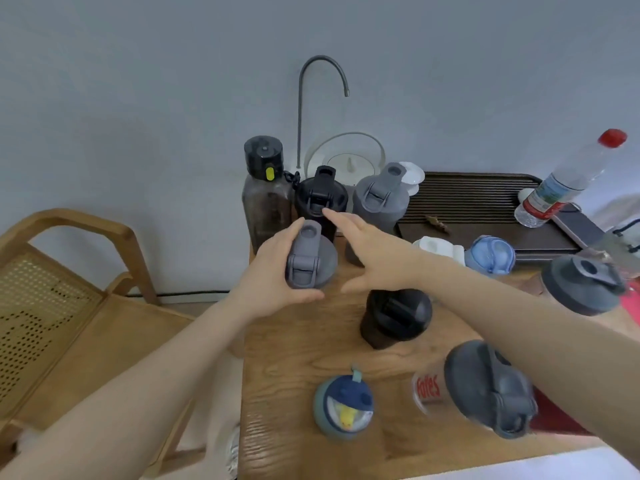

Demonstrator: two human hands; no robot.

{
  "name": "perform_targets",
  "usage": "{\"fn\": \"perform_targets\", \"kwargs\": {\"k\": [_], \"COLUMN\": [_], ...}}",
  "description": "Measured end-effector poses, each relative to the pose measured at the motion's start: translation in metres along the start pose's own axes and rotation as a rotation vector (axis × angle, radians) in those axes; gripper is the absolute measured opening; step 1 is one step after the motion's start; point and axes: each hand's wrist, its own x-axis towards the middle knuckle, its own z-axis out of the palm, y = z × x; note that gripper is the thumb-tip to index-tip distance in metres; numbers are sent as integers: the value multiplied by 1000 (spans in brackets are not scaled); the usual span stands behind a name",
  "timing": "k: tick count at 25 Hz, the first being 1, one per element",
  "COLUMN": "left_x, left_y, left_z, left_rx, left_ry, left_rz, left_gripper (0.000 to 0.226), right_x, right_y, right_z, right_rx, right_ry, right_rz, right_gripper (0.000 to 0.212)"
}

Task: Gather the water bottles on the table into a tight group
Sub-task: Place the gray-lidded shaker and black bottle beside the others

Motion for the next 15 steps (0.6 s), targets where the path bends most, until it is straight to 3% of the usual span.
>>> {"fn": "perform_targets", "kwargs": {"k": [3, 5, 7, 9, 15], "left_x": [3, 6, 5, -4, -15], "left_y": [9, 16, 17, 16, 14], "left_z": [11, 14, 15, 13, -1], "left_rx": [122, 152, 178, 199, 288], "left_ry": [25, 32, 54, 104, 125], "left_rz": [-27, -97, -120, -107, -104], "left_gripper": [102, 92, 87, 84, 79], "right_x": [-42, -56, -58, -57, -31], "right_y": [34, 41, 37, 27, 3], "right_z": [-12, -4, 14, 30, 47], "right_rx": [-207, -248, -164, -143, -171], "right_ry": [-64, -99, -189, -189, -57], "right_rz": [177, 334, 417, 417, 281], "right_gripper": [68, 73, 90, 96, 87]}}
